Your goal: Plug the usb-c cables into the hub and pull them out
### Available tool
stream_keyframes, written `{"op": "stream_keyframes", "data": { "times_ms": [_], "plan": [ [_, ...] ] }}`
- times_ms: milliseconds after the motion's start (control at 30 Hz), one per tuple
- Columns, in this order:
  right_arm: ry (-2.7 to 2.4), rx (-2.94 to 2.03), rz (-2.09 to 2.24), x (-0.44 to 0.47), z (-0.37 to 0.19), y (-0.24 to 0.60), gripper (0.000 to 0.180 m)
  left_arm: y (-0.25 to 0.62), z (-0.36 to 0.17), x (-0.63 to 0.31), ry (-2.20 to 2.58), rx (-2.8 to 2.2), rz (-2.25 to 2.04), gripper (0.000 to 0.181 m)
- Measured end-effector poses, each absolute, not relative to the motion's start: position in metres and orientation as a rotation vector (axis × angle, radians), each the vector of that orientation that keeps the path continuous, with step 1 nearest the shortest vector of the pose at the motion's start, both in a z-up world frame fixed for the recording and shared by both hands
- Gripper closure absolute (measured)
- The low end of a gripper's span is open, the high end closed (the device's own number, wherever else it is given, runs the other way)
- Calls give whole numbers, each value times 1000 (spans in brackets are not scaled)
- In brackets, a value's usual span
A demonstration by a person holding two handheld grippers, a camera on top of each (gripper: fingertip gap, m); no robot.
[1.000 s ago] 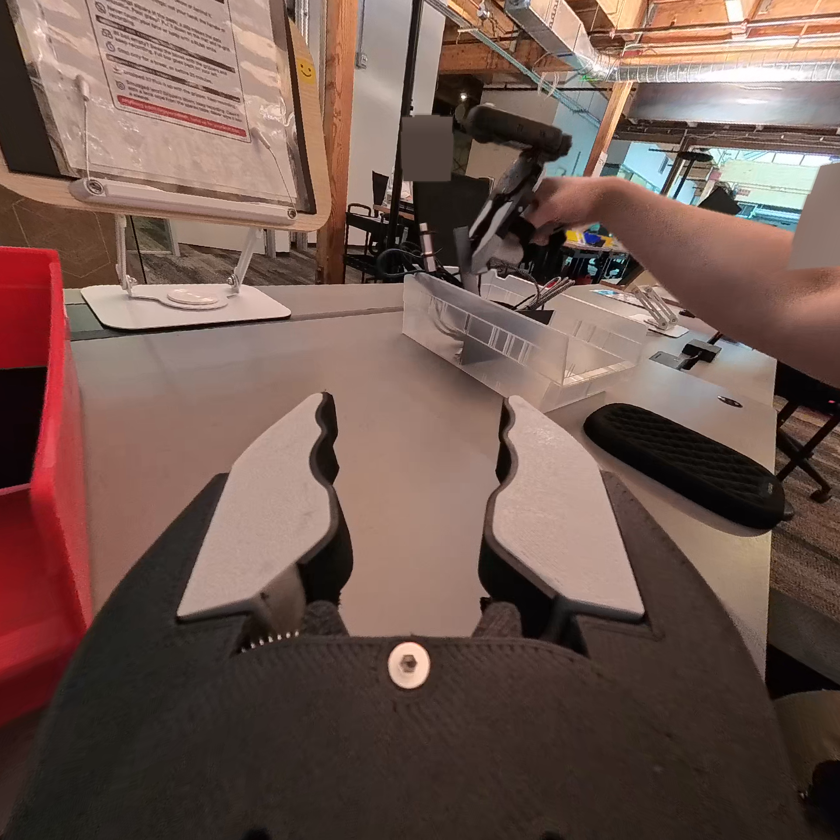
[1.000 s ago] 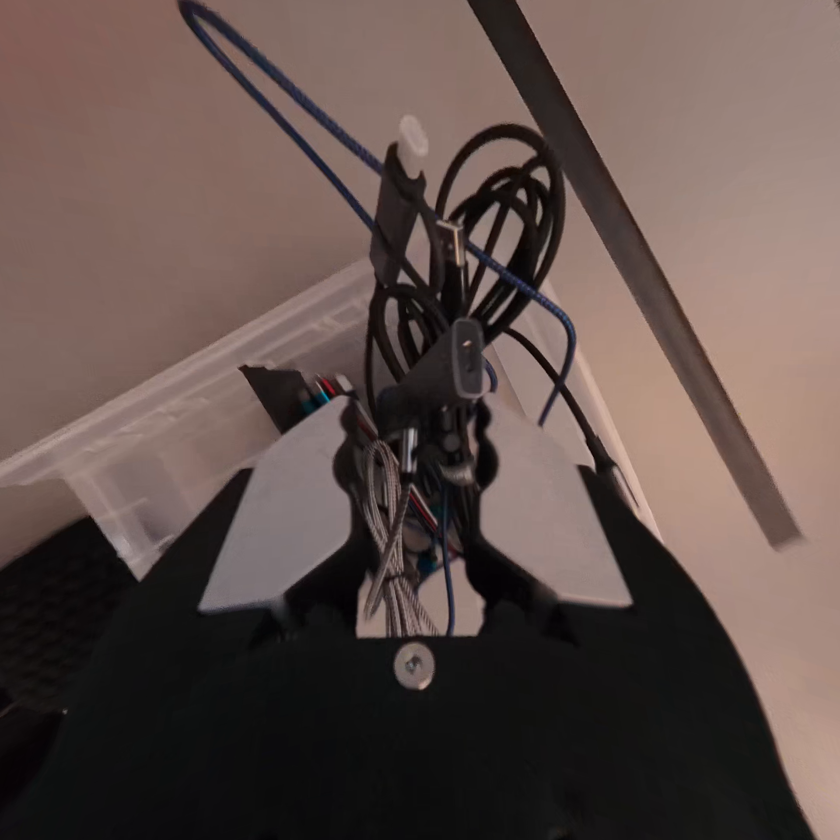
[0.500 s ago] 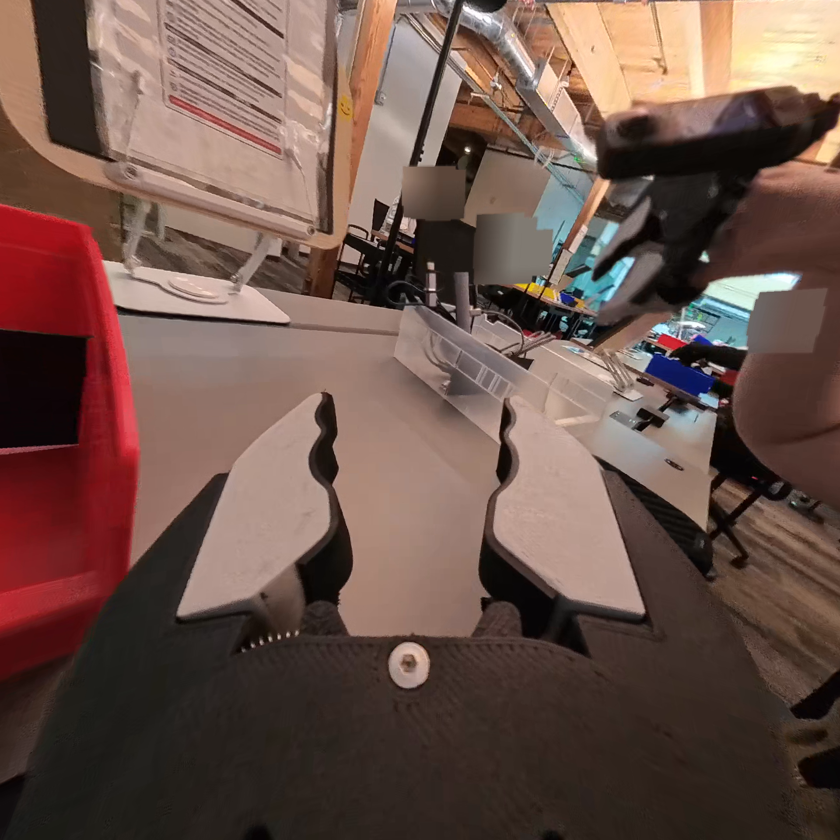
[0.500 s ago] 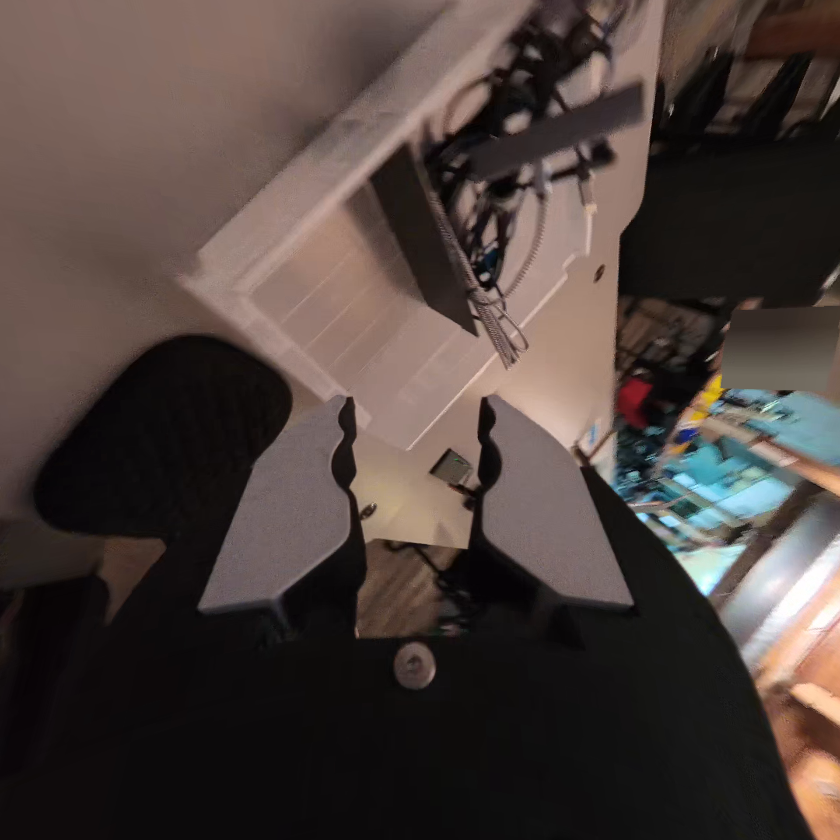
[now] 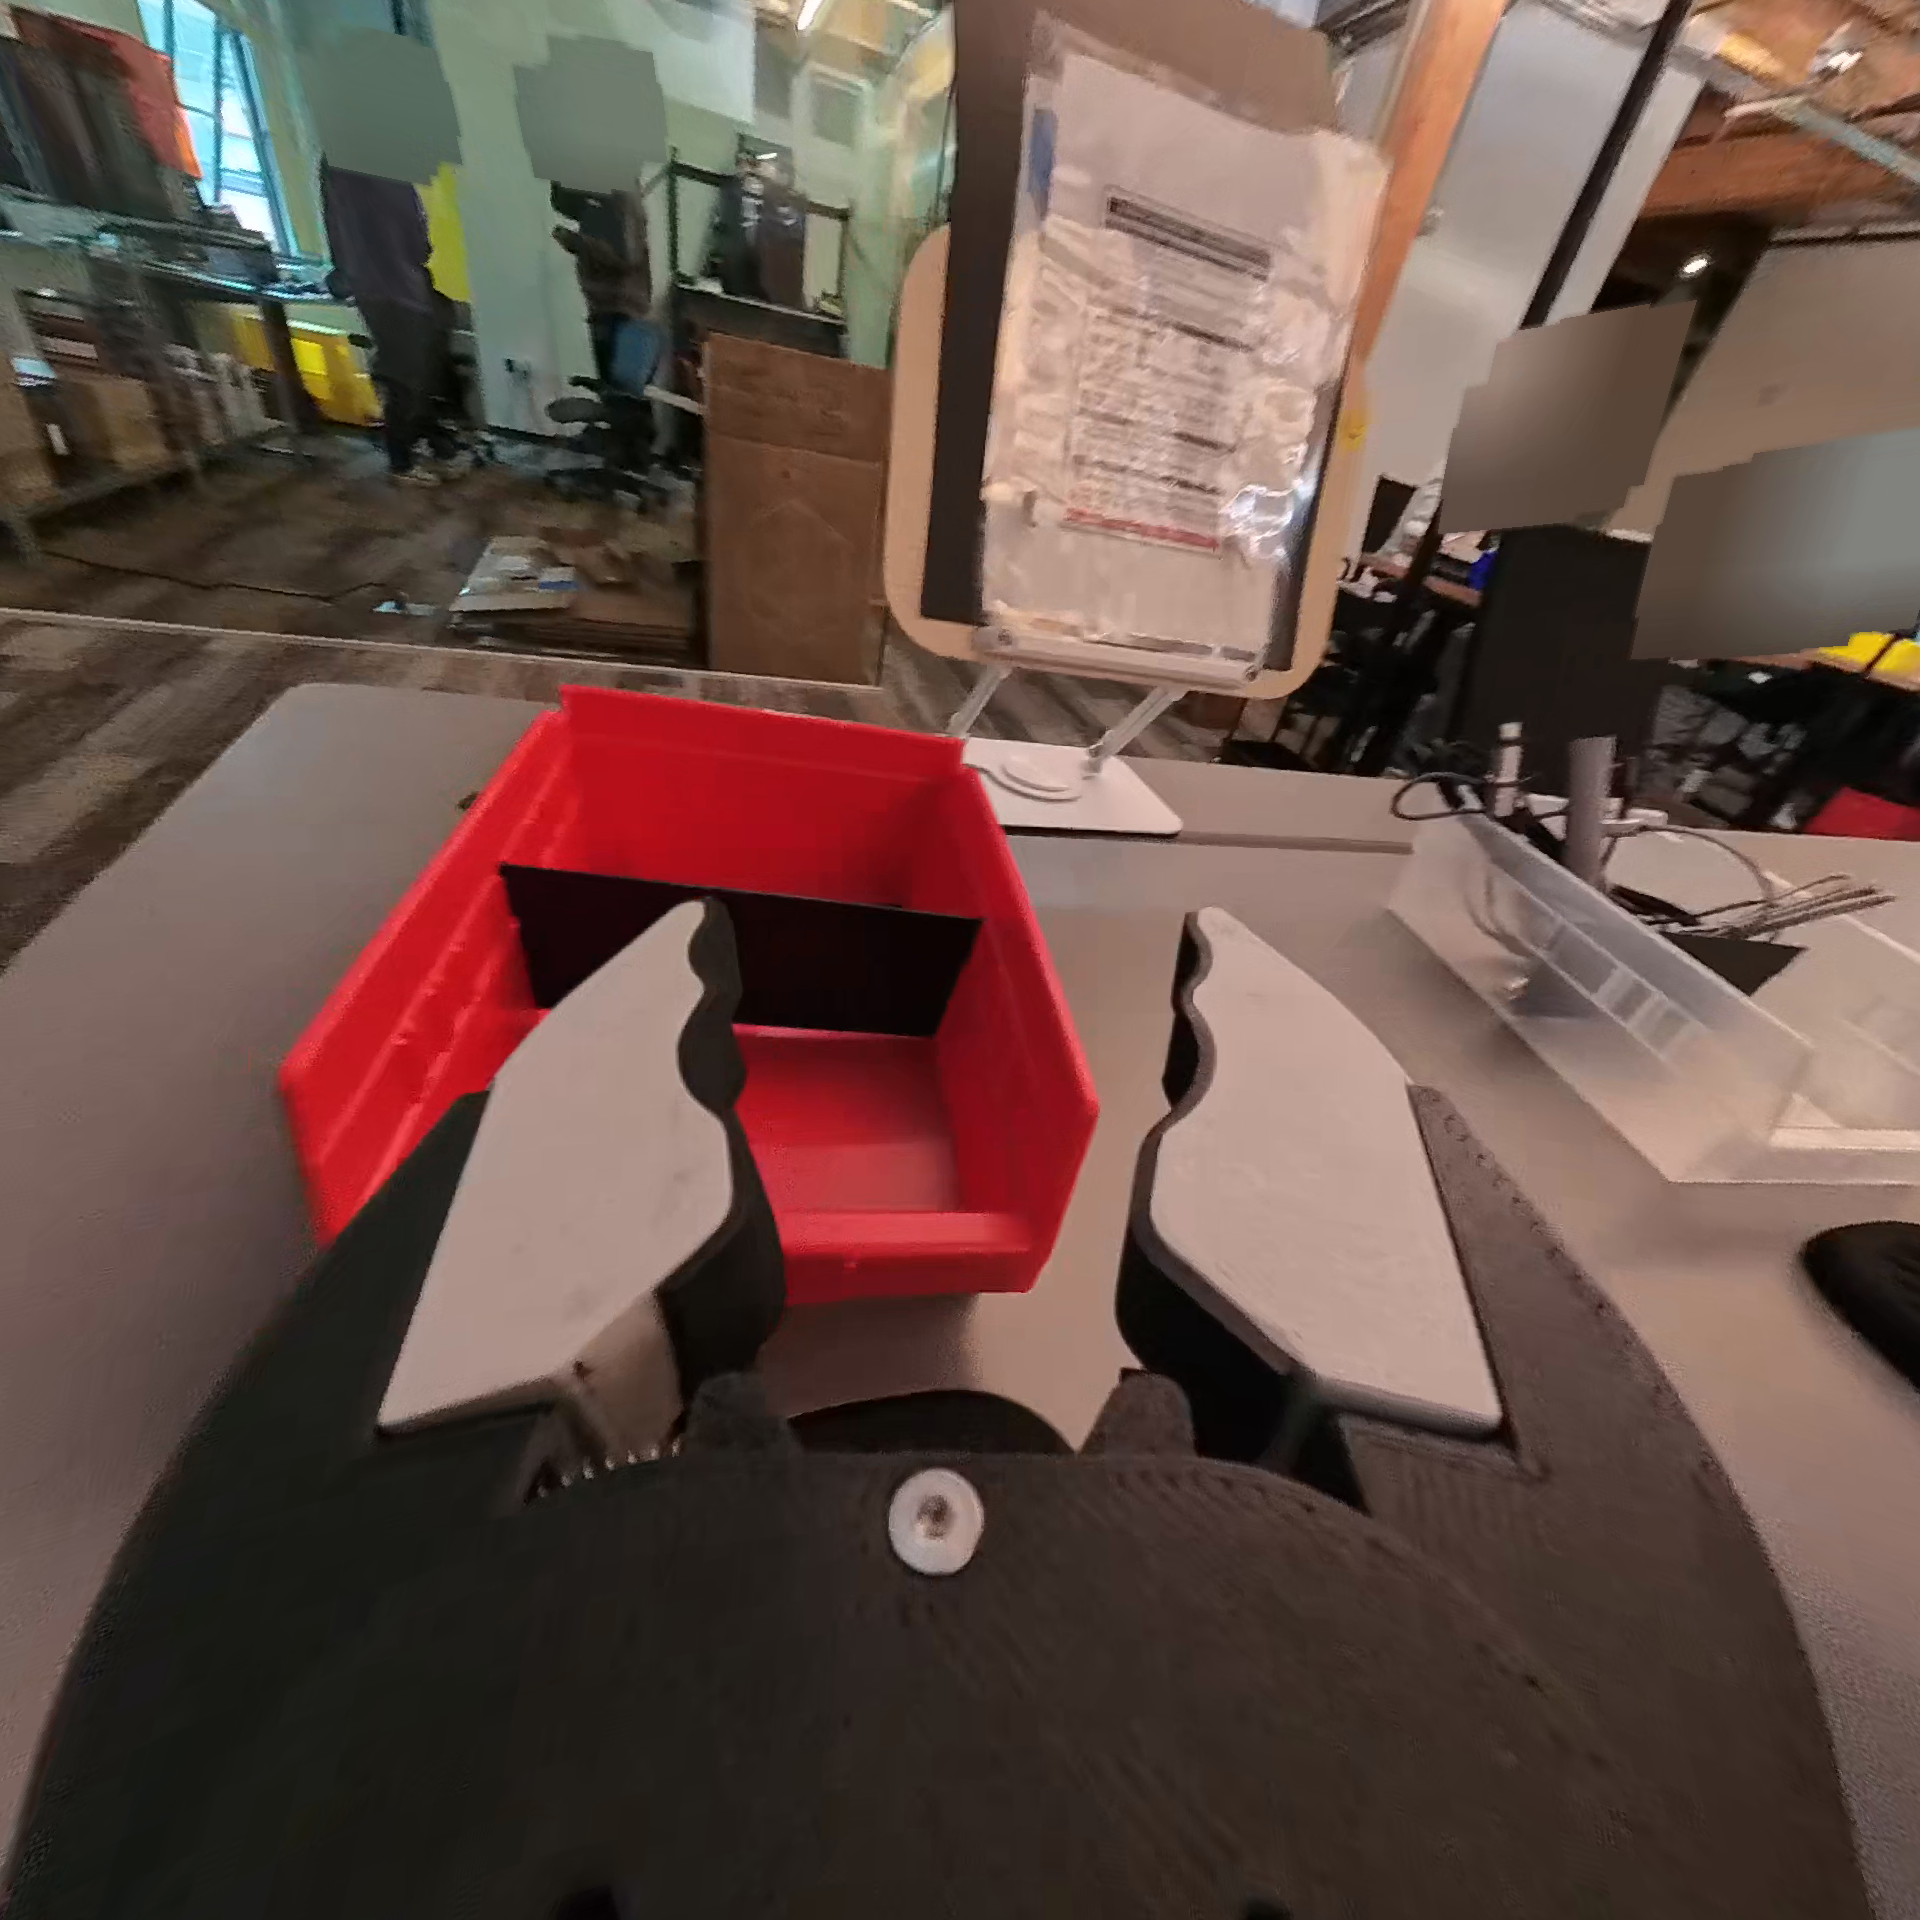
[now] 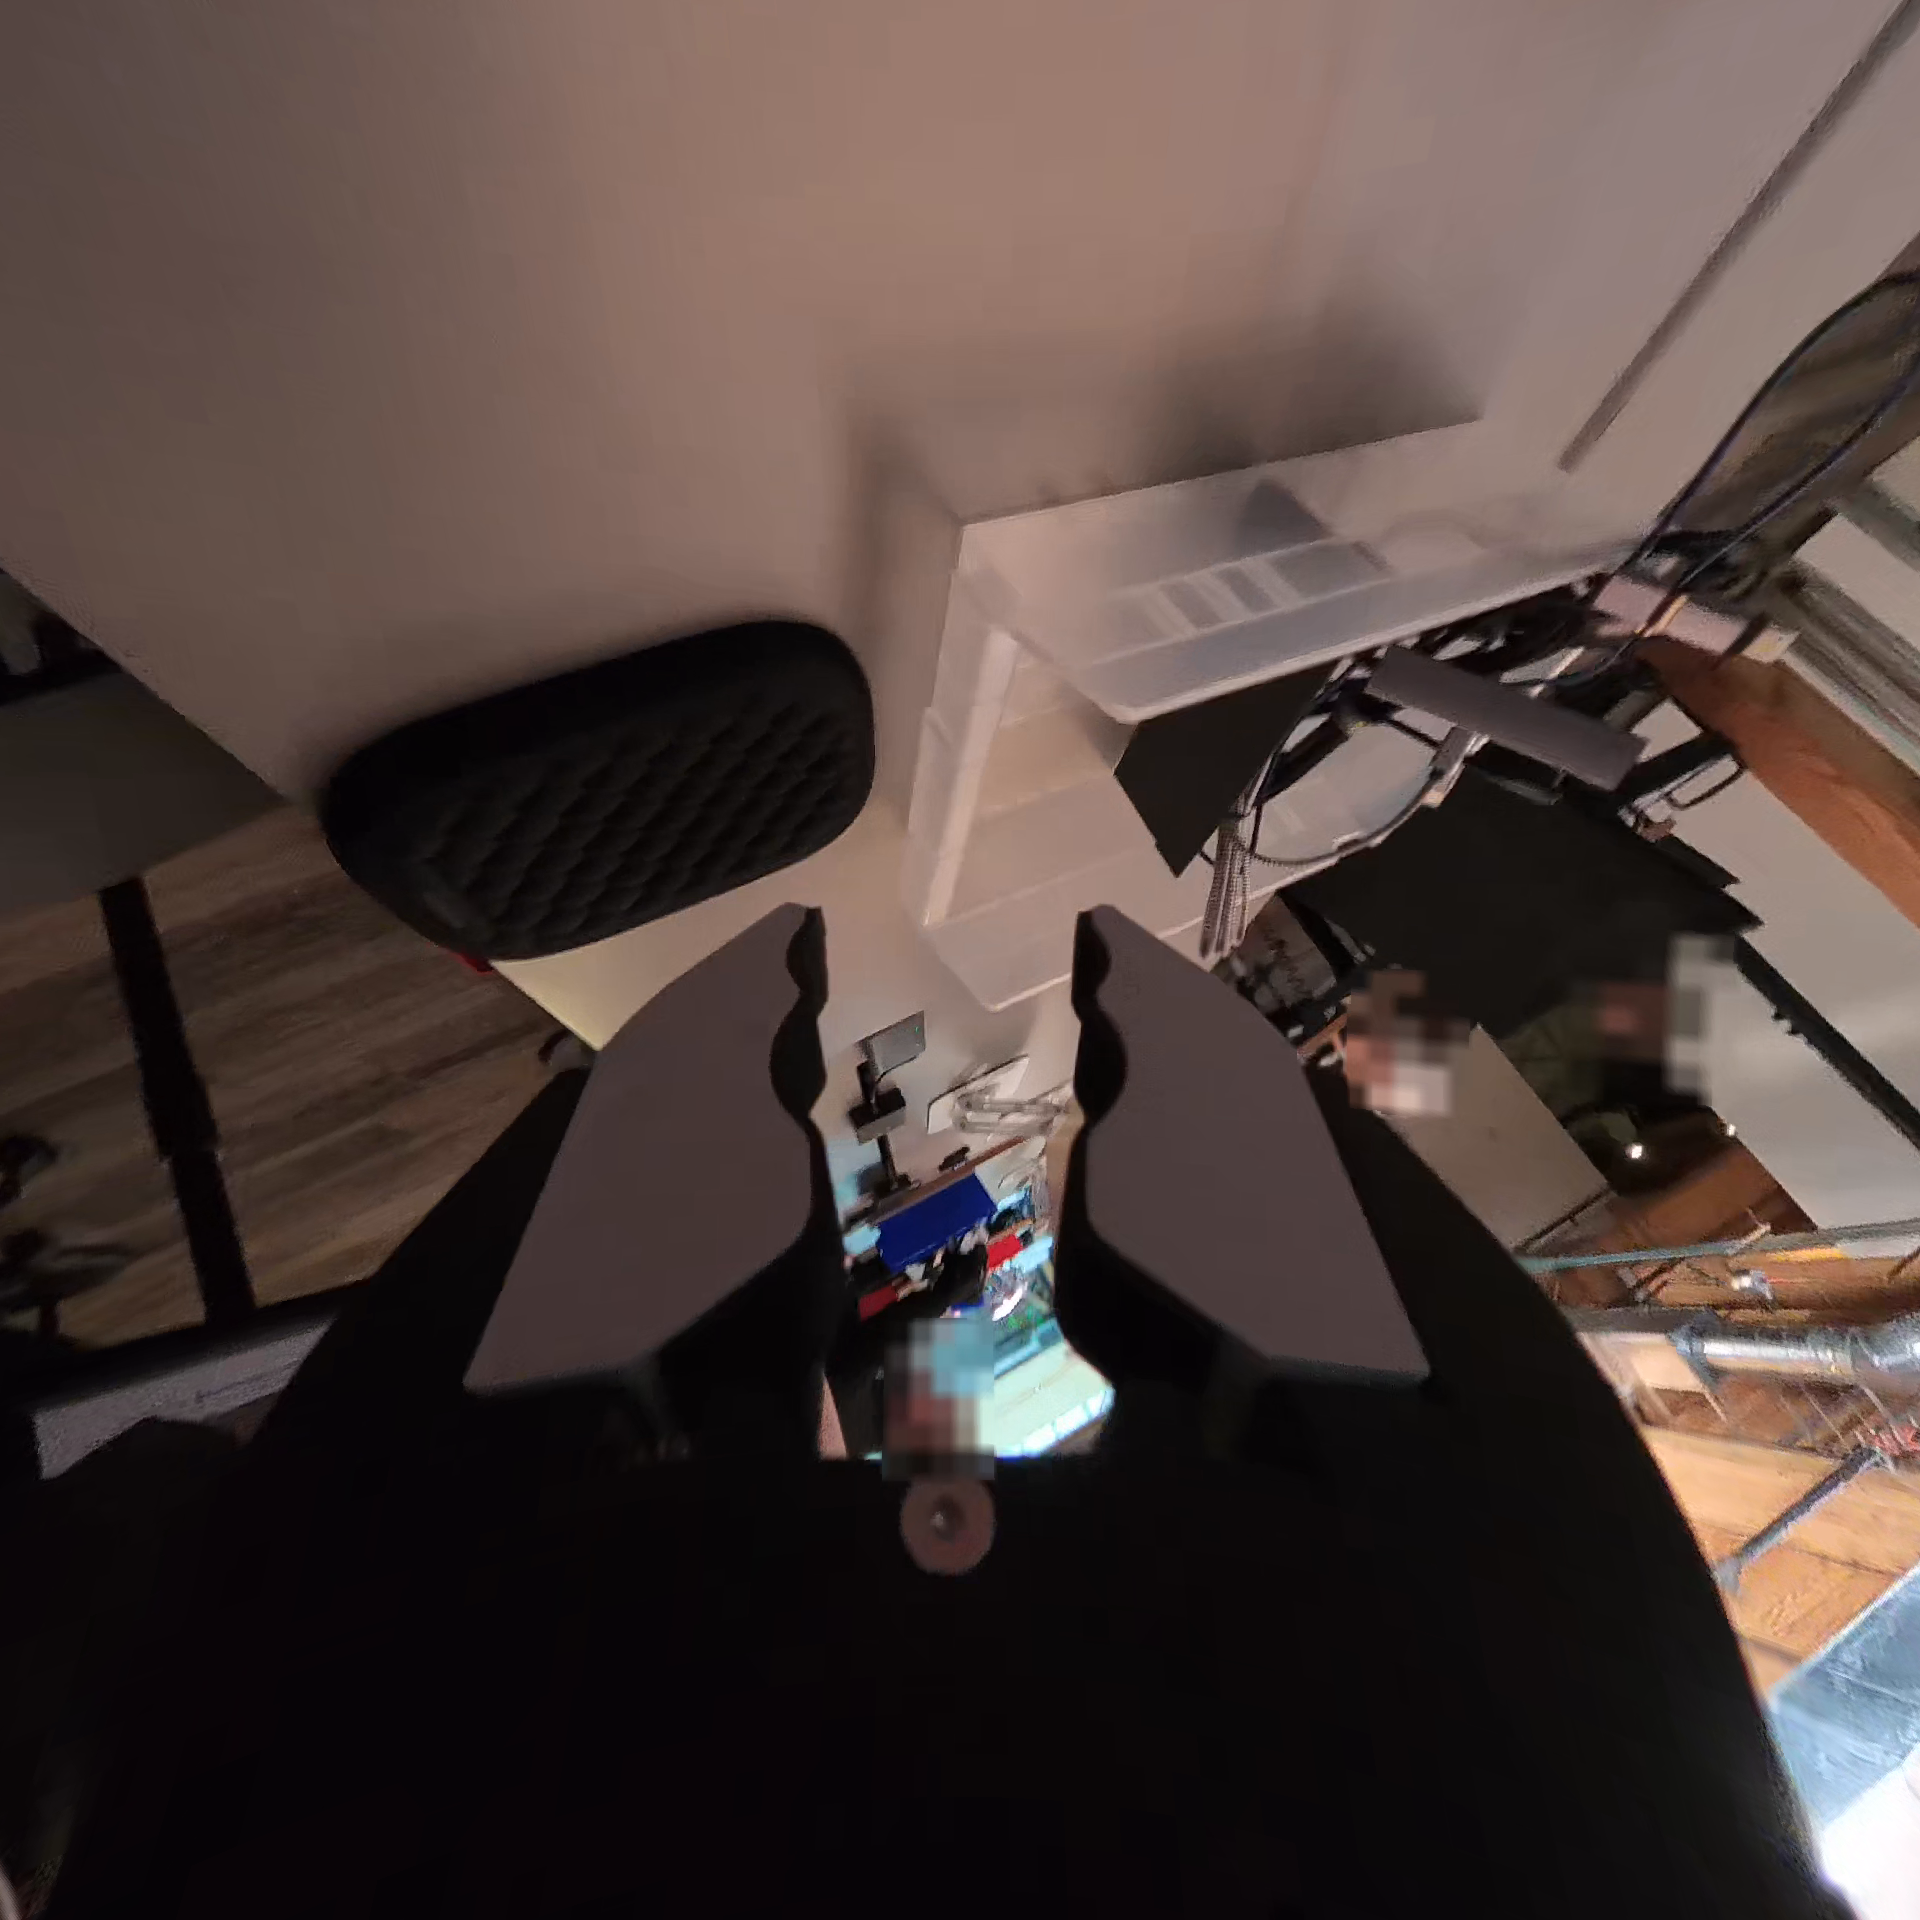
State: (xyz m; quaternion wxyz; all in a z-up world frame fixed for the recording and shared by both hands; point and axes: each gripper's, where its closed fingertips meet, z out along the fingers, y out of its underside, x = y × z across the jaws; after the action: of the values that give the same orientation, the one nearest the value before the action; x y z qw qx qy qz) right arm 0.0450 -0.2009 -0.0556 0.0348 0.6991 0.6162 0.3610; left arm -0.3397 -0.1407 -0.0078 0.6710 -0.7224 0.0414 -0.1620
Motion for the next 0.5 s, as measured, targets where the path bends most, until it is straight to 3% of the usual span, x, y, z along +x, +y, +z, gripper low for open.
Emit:
{"op": "stream_keyframes", "data": {
  "times_ms": [200,500],
  "plan": [
    [1779,2144,1122,50,-52,-209,132,-121,-15,-372,63,-1695,-278,95],
    [1911,2244,1061,-31,-34,-219,138,-87,-24,-425,-32,-1746,-258,87]
  ]
}}
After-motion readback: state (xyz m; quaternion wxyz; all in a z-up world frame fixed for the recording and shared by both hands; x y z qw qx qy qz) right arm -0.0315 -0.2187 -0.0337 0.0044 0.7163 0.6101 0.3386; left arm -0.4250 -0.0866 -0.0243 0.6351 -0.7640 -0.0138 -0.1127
